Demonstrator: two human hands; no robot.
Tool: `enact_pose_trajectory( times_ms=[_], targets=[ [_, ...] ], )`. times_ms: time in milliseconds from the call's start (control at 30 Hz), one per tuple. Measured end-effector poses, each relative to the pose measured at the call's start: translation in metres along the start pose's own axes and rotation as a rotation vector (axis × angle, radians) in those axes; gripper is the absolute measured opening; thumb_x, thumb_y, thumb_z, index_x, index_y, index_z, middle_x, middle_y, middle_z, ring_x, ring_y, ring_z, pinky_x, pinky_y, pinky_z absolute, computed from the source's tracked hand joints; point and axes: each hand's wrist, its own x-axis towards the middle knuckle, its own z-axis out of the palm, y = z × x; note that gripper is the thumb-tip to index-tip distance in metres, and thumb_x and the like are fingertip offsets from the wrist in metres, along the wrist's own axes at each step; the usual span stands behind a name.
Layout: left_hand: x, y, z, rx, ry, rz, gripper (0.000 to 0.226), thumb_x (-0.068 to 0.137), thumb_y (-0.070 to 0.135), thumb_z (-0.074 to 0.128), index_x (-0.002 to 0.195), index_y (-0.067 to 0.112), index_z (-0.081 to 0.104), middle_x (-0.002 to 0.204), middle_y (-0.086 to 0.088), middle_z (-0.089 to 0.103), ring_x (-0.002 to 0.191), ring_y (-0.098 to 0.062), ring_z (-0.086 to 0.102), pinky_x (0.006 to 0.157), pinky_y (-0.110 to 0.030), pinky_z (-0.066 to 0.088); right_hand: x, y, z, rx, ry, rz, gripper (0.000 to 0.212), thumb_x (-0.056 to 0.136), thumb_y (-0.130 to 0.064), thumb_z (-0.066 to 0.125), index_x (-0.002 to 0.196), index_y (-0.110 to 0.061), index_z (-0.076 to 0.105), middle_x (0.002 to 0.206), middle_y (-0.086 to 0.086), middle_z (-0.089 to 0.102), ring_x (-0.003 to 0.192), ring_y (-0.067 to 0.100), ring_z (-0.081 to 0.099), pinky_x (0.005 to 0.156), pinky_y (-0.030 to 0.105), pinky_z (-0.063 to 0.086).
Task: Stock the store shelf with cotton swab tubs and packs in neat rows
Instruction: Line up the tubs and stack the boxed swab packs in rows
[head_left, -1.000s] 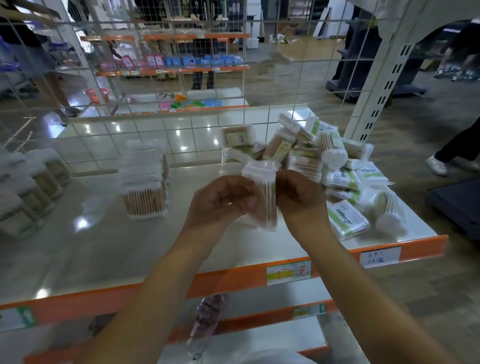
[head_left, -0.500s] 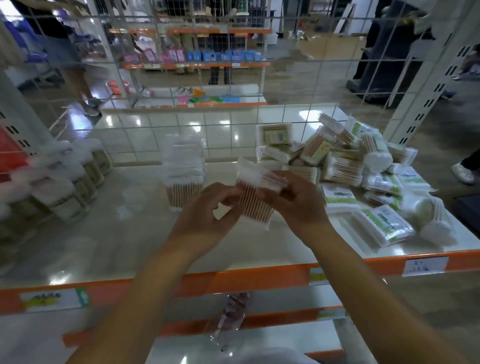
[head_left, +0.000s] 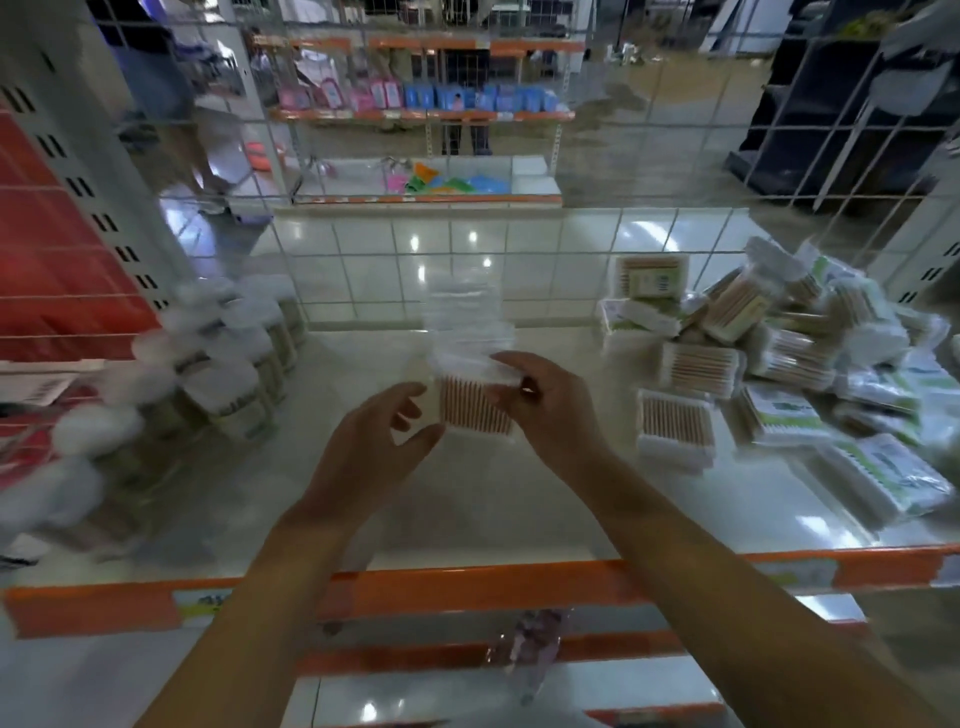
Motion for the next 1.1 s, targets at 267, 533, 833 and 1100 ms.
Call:
enact_pose_trajectory(
  times_ms=[267, 533, 833, 1100],
  targets=[
    [0.013, -0.001, 0.017, -0.110, -0.020, 0.048, 0.032, 0.086, 0.017, 0.063, 0.118, 0.013, 0.060, 0.105, 0.000, 0.063, 0.088, -0.011, 0.058, 0.066, -0.008, 0.039, -0.004, 0.013, 0.031, -0.137, 0.206, 0.028, 0.056, 0.080, -0.014, 0.070, 0.129, -0.005, 0.046, 0.122, 0.011, 0.047, 0.101, 0.010, 0.046, 0.079, 0.001, 0.036],
    [0.016, -0.001, 0.026, -0.073, 0.045, 0.058, 0.024, 0.088, 0.014, 0.061, 0.112, 0.012, 0.064, 0.099, -0.003, 0.068, 0.082, -0.012, 0.059, 0.066, -0.010, 0.036, -0.001, 0.005, 0.026, -0.070, 0.165, 0.106, 0.044, 0.082, -0.010, 0.068, 0.124, -0.008, 0.056, 0.114, 0.005, 0.063, 0.100, 0.013, 0.061, 0.084, 0.021, 0.051],
    [0.016, -0.002, 0.033, -0.016, 0.071, 0.043, 0.026, 0.087, 0.018, 0.062, 0.111, 0.009, 0.064, 0.099, -0.007, 0.067, 0.084, -0.021, 0.062, 0.072, -0.023, 0.044, -0.002, 0.003, 0.016, -0.029, 0.140, 0.109, 0.037, 0.080, -0.011, 0.069, 0.117, -0.015, 0.064, 0.096, -0.007, 0.069, 0.088, 0.003, 0.065, 0.076, 0.008, 0.050],
    [0.016, -0.002, 0.031, -0.031, 0.063, 0.038, 0.030, 0.086, 0.021, 0.064, 0.114, 0.011, 0.063, 0.100, -0.006, 0.068, 0.083, -0.018, 0.063, 0.073, -0.023, 0.046, -0.006, 0.006, 0.017, -0.063, 0.085, 0.084, 0.038, 0.088, -0.016, 0.062, 0.126, -0.014, 0.057, 0.105, -0.002, 0.069, 0.095, 0.005, 0.064, 0.079, 0.008, 0.049]
  ],
)
